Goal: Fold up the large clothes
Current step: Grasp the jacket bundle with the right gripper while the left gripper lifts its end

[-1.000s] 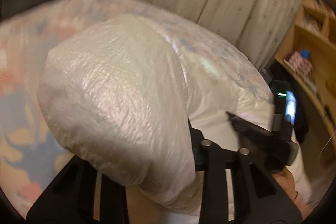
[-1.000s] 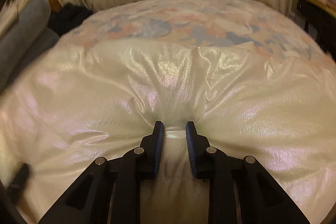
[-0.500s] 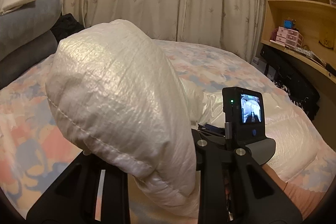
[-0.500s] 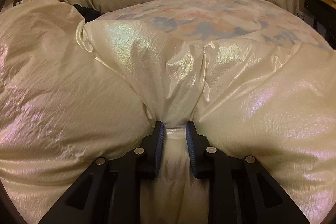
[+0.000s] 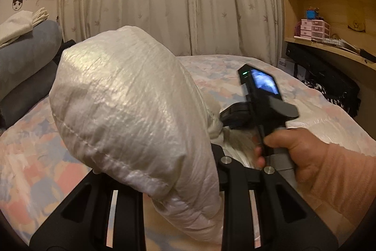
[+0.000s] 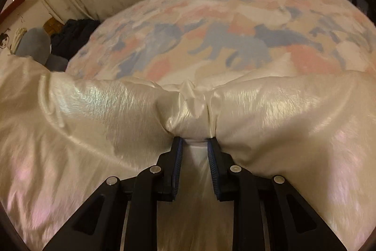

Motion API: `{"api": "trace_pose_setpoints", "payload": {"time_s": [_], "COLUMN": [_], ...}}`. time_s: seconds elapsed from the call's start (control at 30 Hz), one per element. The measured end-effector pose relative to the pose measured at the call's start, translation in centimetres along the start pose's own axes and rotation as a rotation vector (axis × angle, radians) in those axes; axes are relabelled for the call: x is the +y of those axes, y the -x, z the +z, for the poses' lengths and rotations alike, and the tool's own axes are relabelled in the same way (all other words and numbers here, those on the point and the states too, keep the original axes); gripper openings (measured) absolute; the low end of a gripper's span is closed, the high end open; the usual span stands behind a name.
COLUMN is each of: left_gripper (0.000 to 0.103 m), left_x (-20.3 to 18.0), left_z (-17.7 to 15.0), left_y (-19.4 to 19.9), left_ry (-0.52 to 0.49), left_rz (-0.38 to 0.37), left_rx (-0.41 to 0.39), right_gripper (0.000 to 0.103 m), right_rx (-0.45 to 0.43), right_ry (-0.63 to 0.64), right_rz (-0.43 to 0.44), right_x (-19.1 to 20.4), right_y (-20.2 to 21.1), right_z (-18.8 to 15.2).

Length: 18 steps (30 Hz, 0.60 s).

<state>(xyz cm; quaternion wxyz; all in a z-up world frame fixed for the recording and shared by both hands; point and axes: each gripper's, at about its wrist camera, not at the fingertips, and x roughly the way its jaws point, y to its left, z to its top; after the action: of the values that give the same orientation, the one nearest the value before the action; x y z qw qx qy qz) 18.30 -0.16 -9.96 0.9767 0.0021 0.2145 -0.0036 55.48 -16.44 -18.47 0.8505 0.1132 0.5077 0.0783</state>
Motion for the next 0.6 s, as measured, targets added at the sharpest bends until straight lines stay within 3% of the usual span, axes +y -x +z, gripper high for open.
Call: {"api": "trace_pose_setpoints", "payload": {"time_s": [0.2,0.33,0.6], "left_gripper": [0.023,0.023,0.023], "left_x": [-1.5,-2.3,-4.7], "left_z": [0.2,1.1,4.1], "left_y": [0.7,1.3,1.5], "left_ry": [-0.031,-0.044,-0.083], "left_rz": [-0.007,-0.013,-0.024], "left_rx": [-0.017,-0.022,0.005], "right_gripper": [0.023,0.022,0.023], "right_rx": [0.021,0.048,0.022], "right_ry": [0.042,0.045,0.105], "right_rz": [-0.010,0.015,0.092], "right_x": [0.1,0.7,0.7], "right_y": [-1.7,-1.3,6.0], "right_z": [0.8,-0.7,-4.5]}}
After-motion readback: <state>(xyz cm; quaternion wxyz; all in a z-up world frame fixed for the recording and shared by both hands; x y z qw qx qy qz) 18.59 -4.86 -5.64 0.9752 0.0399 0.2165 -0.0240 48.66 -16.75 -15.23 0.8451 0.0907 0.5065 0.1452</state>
